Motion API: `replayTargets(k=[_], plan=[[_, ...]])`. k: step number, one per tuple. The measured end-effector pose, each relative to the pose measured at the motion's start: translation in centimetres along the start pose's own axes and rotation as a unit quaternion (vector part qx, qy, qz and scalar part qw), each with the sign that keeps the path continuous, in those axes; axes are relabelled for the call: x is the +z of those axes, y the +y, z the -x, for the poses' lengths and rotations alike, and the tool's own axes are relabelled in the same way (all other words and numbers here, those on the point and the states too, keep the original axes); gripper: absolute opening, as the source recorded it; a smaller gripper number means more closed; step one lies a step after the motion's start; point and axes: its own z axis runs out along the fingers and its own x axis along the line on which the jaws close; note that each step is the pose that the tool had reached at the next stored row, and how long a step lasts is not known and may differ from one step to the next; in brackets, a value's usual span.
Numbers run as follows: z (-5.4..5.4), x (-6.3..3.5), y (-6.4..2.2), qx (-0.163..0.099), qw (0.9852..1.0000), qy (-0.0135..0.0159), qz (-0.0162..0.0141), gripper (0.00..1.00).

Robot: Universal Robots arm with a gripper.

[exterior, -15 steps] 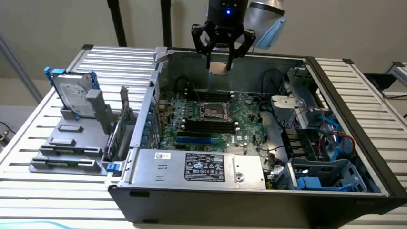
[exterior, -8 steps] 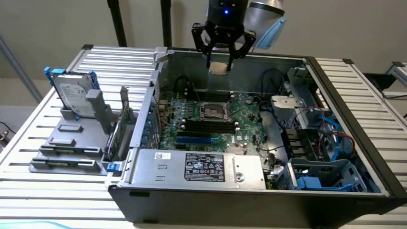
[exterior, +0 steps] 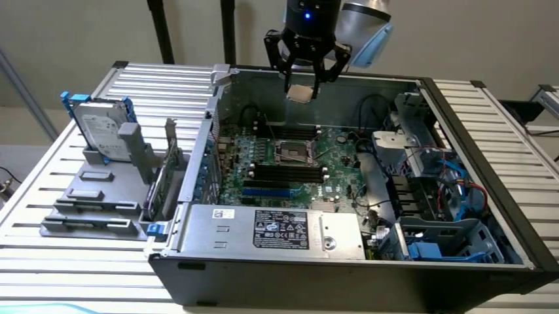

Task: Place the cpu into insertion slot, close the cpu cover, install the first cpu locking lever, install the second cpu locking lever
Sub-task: 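Place the cpu into insertion slot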

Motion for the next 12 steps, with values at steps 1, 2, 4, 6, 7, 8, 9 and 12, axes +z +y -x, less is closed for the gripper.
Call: replayTargets(k=[1, 2, 4, 6, 7, 8, 9, 12], plan=[[0.0, 0.0, 0.0, 0.008, 1.0, -0.0005, 0.0, 0.54], [0.0, 0.0, 0.0, 0.016, 0.9999, -0.0011, 0.0001, 0.54], [0.0, 0.0, 0.0, 0.032, 0.9995, -0.0022, 0.0002, 0.54], [0.0, 0.0, 0.0, 0.048, 0.9988, -0.0033, 0.0003, 0.54], [0.0, 0.0, 0.0, 0.056, 0.9984, -0.0039, 0.0002, 0.54], [0.0, 0.0, 0.0, 0.063, 0.998, -0.0044, 0.0002, 0.54], [0.0, -0.01, 0.0, 0.071, 0.9975, -0.005, 0.0001, 0.54], [0.0, 0.0, 0.0, 0.094, 0.9956, -0.0068, -0.0003, 0.54]])
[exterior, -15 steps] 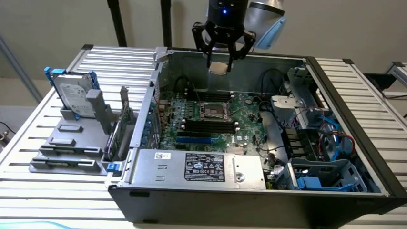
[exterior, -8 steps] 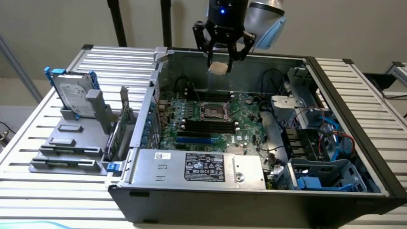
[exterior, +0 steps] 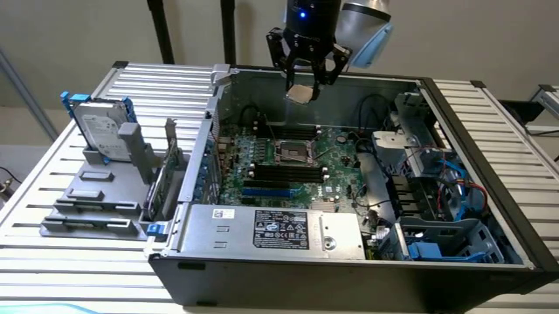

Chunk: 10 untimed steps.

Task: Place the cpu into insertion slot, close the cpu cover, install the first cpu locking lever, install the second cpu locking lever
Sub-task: 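Place the cpu into insertion slot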

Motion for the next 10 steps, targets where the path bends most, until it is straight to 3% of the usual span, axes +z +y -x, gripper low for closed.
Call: replayTargets(k=[5, 10], plan=[[0.0, 0.0, 0.0, 0.034, 0.9994, -0.0032, -0.0014, 0.54], [0.0, 0.01, 0.0, 0.068, 0.9977, -0.0063, -0.0028, 0.54]])
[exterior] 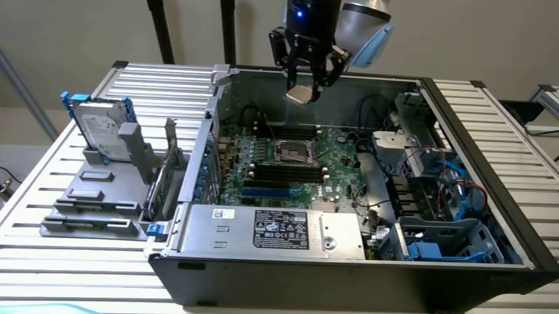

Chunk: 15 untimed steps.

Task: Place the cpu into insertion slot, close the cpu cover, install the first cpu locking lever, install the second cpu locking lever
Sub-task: 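Place the cpu into insertion slot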

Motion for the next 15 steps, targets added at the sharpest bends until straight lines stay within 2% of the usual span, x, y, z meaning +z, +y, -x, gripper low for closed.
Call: replayTargets(k=[4, 8, 15], plan=[[0.0, 0.02, 0.0, 0.027, 0.9996, -0.0025, -0.0011, 0.54], [0.0, 0.03, 0.0, 0.054, 0.9986, -0.0049, -0.0021, 0.54], [0.0, 0.06, 0.0, 0.099, 0.995, -0.0092, -0.0042, 0.54]])
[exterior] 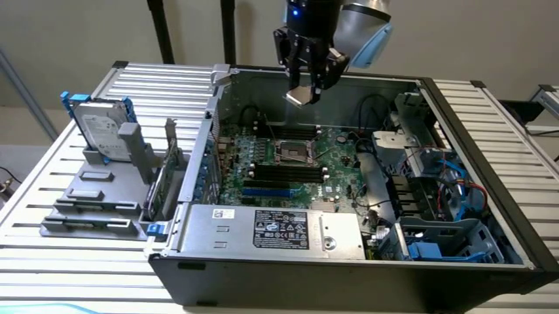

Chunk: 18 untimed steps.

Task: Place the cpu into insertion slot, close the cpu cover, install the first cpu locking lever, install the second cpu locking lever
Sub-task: 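Place the cpu into insertion slot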

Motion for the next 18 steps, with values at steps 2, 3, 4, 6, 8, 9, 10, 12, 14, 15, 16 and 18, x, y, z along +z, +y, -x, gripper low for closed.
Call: replayTargets(k=[2, 3, 4, 6, 8, 9, 10, 12, 14, 15, 16, 18], plan=[[0.0, 0.01, 0.0, 0.013, 0.9999, -0.0013, -0.0006, 0.54], [0.0, 0.02, 0.0, 0.019, 0.9998, -0.0019, -0.0009, 0.54], [0.0, 0.02, 0.0, 0.026, 0.9997, -0.0026, -0.0013, 0.54], [0.0, 0.03, 0.0, 0.038, 0.9993, -0.0039, -0.0019, 0.54], [0.0, 0.04, 0.0, 0.051, 0.9987, -0.0051, -0.0024, 0.54], [0.0, 0.05, 0.0, 0.058, 0.9983, -0.0056, -0.0028, 0.54], [0.0, 0.06, -0.01, 0.065, 0.9979, -0.0061, -0.0031, 0.54], [0.0, 0.1, -0.01, 0.077, 0.997, -0.0068, -0.0043, 0.54], [0.0, 0.15, -0.01, 0.09, 0.9959, -0.007, -0.0059, 0.54], [0.0, 0.17, -0.01, 0.096, 0.9953, -0.007, -0.0067, 0.54], [0.0, 0.19, -0.01, 0.103, 0.9946, -0.0068, -0.0075, 0.54], [0.0, 0.22, -0.02, 0.117, 0.9931, -0.0065, -0.0089, 0.54]])
